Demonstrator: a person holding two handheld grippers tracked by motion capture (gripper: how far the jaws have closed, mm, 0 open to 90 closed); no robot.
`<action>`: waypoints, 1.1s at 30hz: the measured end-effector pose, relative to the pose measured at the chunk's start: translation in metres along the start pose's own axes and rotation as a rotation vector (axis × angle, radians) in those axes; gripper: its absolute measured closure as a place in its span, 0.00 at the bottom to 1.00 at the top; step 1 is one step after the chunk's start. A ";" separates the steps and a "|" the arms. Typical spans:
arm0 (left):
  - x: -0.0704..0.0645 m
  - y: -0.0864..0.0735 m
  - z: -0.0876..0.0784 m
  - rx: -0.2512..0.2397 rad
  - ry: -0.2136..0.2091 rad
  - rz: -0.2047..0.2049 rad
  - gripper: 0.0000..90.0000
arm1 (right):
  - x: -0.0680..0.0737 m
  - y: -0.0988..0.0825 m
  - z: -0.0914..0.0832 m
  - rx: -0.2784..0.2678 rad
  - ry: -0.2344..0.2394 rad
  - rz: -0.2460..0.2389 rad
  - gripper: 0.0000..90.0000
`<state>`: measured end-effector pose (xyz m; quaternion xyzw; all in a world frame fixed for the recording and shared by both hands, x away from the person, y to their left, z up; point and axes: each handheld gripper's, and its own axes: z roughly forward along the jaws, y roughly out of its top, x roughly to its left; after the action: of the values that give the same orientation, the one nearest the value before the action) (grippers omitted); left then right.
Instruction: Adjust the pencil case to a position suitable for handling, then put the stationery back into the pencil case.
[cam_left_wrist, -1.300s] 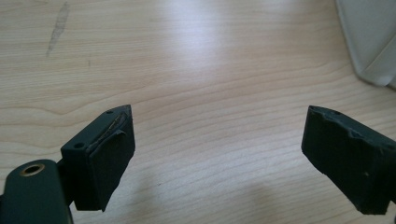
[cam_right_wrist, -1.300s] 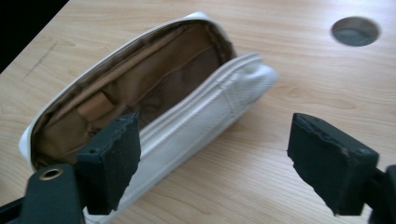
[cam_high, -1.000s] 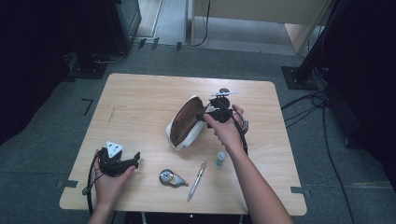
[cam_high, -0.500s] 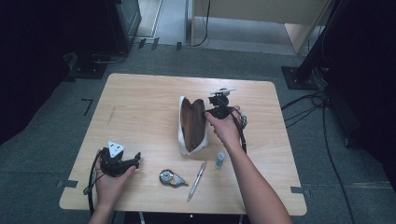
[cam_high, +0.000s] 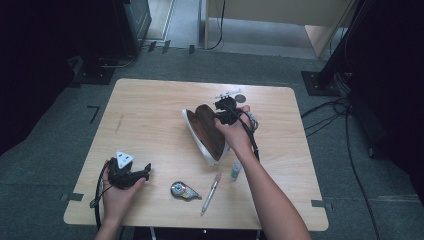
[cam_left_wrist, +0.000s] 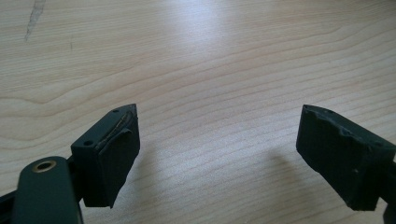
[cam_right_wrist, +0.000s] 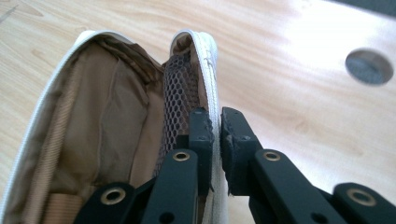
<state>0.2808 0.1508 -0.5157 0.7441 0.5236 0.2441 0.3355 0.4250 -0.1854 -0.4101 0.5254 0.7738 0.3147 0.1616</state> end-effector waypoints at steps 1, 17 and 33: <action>0.000 0.000 0.000 0.001 -0.005 -0.001 0.15 | -0.001 0.001 0.001 -0.002 0.007 -0.002 0.90; -0.001 0.001 0.004 0.043 -0.025 0.010 0.15 | -0.006 0.002 -0.034 -0.124 0.103 0.000 0.43; -0.002 0.002 0.006 0.064 -0.025 0.017 0.15 | 0.002 -0.038 -0.096 -0.202 0.166 -0.081 0.42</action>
<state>0.2857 0.1474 -0.5183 0.7619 0.5204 0.2209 0.3162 0.3410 -0.2235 -0.3629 0.4468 0.7696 0.4265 0.1618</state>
